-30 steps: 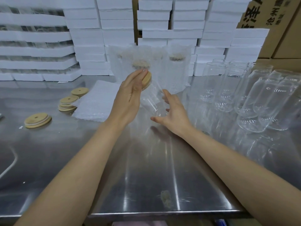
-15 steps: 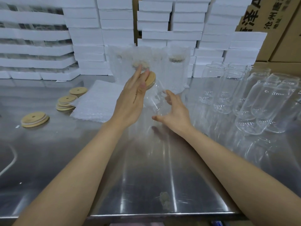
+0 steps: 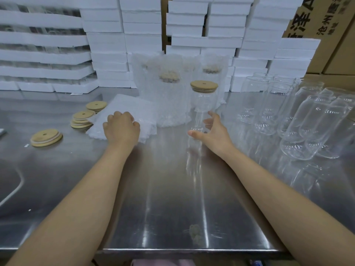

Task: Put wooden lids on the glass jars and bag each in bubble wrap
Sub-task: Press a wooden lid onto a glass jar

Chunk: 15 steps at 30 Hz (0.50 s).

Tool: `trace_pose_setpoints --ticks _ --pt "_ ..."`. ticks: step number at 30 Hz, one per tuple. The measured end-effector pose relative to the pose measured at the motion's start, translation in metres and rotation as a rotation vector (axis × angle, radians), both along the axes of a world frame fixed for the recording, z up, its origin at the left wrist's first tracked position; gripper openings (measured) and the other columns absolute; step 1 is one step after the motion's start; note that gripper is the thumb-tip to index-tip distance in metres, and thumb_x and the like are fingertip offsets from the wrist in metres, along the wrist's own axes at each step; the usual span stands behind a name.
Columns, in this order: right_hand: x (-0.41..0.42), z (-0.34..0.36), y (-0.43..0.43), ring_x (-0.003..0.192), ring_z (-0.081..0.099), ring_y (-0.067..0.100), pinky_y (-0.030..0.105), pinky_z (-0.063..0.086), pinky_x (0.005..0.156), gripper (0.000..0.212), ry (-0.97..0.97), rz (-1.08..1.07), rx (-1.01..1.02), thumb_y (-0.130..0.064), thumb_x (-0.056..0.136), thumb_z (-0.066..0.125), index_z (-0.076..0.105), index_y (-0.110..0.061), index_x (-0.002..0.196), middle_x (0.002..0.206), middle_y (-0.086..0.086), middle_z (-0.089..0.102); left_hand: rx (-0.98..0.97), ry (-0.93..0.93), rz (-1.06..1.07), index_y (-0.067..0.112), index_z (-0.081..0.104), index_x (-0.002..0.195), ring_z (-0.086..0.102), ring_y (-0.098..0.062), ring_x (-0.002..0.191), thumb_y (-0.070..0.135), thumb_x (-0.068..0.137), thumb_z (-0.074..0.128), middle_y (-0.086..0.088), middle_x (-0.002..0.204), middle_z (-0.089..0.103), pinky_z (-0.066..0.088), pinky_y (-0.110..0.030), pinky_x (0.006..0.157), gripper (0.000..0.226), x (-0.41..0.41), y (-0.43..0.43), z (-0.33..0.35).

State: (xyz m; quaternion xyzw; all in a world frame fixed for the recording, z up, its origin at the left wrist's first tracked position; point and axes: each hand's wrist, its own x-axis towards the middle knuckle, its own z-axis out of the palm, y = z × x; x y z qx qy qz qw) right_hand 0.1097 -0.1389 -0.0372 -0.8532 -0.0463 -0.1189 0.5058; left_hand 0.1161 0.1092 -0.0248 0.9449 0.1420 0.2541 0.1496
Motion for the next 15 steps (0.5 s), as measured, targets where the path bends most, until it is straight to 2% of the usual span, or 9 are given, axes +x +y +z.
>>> trace_pose_setpoints --ticks 3,9,15 --pt "-0.0004 0.0010 0.0003 0.126 0.047 0.019 0.032 0.040 0.106 0.096 -0.003 -0.003 -0.008 -0.032 0.077 0.082 0.023 -0.016 0.151 0.134 0.004 0.047 0.036 -0.036 0.008 0.003 0.067 0.099 0.052 -0.038 0.102 0.010 0.092 0.043 -0.018 0.104 0.063 0.036 -0.040 0.083 0.026 0.0002 0.0004 0.0015" --pt "-0.0007 0.0009 0.0019 0.126 0.046 0.018 0.034 0.040 0.106 0.101 0.003 -0.008 -0.019 -0.034 0.078 0.081 0.017 -0.014 0.153 0.136 0.004 0.045 -0.053 -0.256 -0.019 0.006 0.064 0.094 0.044 -0.034 0.108 0.015 0.089 0.049 -0.014 0.111 0.056 0.031 -0.040 0.087 0.018 -0.0031 -0.0003 0.0084" --pt "0.0002 -0.0004 0.0029 0.122 0.046 0.018 0.035 0.042 0.104 0.100 -0.013 -0.013 -0.027 -0.032 0.079 0.080 0.014 -0.012 0.152 0.126 0.000 0.041 -0.102 -0.310 -0.081 0.000 0.055 0.100 0.044 -0.035 0.108 0.009 0.095 0.043 -0.018 0.112 0.054 0.033 -0.042 0.086 0.017 -0.0039 -0.0034 0.0083"
